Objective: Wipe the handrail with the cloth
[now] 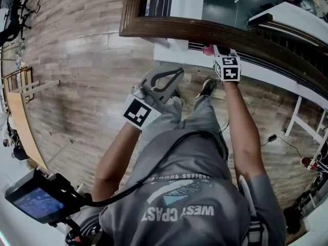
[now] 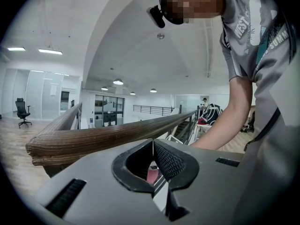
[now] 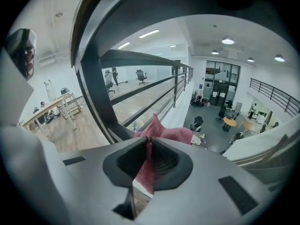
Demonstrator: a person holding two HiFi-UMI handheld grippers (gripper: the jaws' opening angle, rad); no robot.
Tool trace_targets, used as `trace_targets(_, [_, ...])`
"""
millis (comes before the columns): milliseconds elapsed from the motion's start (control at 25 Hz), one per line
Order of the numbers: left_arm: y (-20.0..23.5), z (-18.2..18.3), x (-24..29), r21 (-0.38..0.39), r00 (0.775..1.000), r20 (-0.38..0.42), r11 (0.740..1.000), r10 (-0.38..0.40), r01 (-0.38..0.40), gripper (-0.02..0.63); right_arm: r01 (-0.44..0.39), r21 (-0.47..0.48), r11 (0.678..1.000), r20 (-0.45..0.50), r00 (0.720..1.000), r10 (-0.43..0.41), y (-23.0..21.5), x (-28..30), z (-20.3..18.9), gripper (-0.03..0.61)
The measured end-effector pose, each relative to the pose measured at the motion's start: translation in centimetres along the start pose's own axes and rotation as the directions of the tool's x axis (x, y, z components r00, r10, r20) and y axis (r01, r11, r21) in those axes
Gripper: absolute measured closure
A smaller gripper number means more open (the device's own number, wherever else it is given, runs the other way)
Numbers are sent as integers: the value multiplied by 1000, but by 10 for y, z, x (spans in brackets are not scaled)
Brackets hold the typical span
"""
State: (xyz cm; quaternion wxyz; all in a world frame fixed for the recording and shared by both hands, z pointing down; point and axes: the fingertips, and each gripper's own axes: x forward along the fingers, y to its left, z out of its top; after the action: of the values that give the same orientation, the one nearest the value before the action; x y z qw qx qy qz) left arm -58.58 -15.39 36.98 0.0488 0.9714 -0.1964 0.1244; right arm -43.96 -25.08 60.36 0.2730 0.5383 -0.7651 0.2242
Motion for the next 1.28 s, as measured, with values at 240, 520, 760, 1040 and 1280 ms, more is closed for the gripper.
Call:
trace_targets(240, [-16,2,32,-14,1000,-8,1000,-18,18,607,-107,-42,993,-2,994,107,34,18,8,549])
trace_targets(520, [-27,3,76,-16,999,-47,1000,12,-13,607,-200,-64,978,7,980,201,29,13,10,548])
trace_targets(760, [-40,10,107,-20,997,-28,997,73,-74,607,-135,-38,990,11,991,135,-47,-24,-21,548])
trace_targets(1040, [-64,15,125,-19,998,-19,998,64,-64,607,-177,-50,983,-12,984,176,-37,-20,-18,548])
trace_targets(1280, [-62,27,123,-90,998,17,995,53,-51,607,-118,-6,993,-22,993,118,-62,-32,-22,549])
